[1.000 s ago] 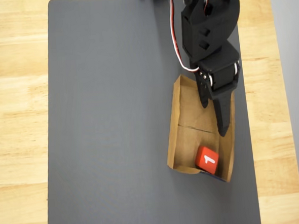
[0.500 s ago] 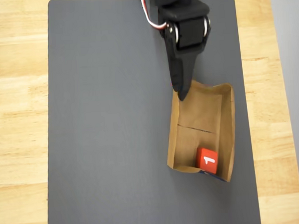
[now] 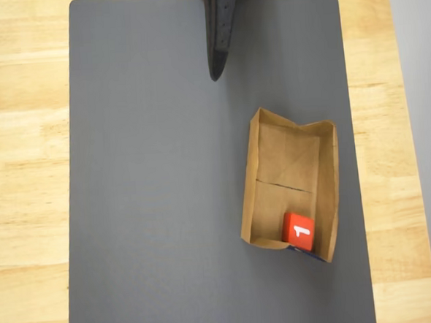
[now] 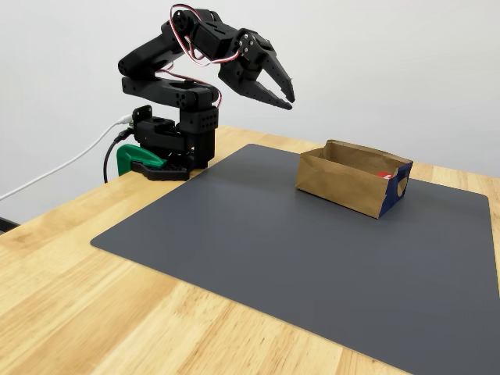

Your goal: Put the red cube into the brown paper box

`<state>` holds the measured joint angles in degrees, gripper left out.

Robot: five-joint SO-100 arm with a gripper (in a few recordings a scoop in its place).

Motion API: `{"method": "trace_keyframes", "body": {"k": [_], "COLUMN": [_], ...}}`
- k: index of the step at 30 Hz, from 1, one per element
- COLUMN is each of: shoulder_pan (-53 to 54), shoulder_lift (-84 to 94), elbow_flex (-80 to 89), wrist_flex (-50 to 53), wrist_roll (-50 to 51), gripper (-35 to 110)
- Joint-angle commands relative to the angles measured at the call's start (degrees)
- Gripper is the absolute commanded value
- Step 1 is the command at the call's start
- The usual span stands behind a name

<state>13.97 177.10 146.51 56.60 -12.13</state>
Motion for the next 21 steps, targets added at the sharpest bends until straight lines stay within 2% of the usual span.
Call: {"method": "trace_keyframes", "body": {"k": [1, 21], "shoulder_pan": [-0.1, -6.5], "shoulder_lift": [1.3, 3.0], "elbow_flex": [3.4, 6.6], "wrist_flex": [-1.6, 6.5], "wrist_roll": [-0.1, 3.3], "gripper": [0, 0]}}
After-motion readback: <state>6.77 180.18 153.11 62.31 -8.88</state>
